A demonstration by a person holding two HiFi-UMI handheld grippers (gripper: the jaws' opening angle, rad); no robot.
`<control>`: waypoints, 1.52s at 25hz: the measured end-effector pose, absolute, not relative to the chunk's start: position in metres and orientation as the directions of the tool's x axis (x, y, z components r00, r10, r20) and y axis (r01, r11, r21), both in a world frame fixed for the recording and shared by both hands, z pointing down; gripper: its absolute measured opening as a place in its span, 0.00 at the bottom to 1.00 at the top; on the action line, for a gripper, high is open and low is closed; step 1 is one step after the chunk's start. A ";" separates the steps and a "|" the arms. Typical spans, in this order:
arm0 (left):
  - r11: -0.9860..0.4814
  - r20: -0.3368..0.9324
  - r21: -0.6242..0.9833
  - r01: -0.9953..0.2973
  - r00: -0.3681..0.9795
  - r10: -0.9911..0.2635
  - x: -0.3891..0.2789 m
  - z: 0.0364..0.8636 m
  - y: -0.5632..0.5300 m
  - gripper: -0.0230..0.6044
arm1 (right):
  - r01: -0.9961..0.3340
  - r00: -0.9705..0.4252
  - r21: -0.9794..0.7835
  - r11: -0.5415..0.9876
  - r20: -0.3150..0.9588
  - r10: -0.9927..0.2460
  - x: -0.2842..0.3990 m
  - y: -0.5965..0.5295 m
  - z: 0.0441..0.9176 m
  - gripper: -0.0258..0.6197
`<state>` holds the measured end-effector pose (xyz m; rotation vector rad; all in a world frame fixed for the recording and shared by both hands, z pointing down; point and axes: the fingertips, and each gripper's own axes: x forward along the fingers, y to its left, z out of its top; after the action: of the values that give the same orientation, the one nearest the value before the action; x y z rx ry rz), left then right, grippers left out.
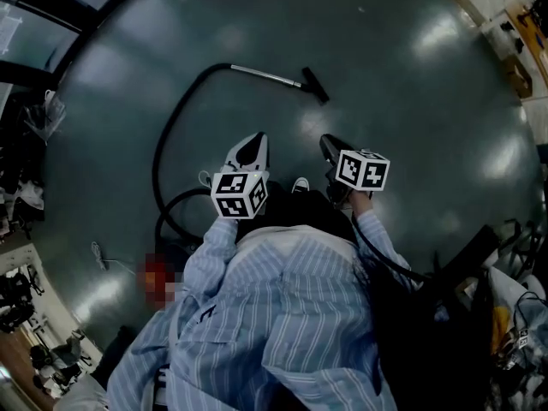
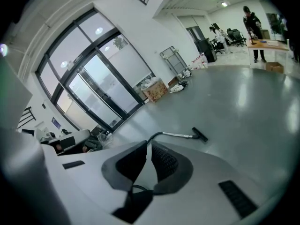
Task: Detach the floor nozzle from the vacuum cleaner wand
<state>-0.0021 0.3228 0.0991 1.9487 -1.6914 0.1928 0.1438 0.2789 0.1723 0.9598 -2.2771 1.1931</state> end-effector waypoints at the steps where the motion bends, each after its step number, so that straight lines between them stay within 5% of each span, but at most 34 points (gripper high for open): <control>1: -0.054 0.453 0.304 -0.951 0.194 -0.870 -0.003 0.101 0.320 0.05 | -0.724 -0.689 -0.564 0.397 0.614 -0.385 0.144 0.278 0.175 0.10; 11: -0.074 0.478 0.339 -0.938 0.239 -0.845 -0.027 0.119 0.263 0.05 | -0.719 -0.695 -0.600 0.352 0.611 -0.379 0.124 0.248 0.192 0.10; 30: -0.446 0.483 0.336 -0.830 0.558 -0.675 -0.115 0.159 0.049 0.05 | -0.854 -0.475 -0.514 0.082 0.705 -0.527 0.074 0.079 0.211 0.10; 38: -0.376 0.502 0.446 -0.812 0.575 -0.647 -0.159 0.197 -0.003 0.05 | -0.889 -0.415 -0.455 0.041 0.766 -0.491 0.060 0.058 0.232 0.10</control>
<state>-0.1587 -0.0029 0.1969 2.1376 -1.1581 0.3192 0.0599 0.0582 0.2316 1.3906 -1.9239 1.3350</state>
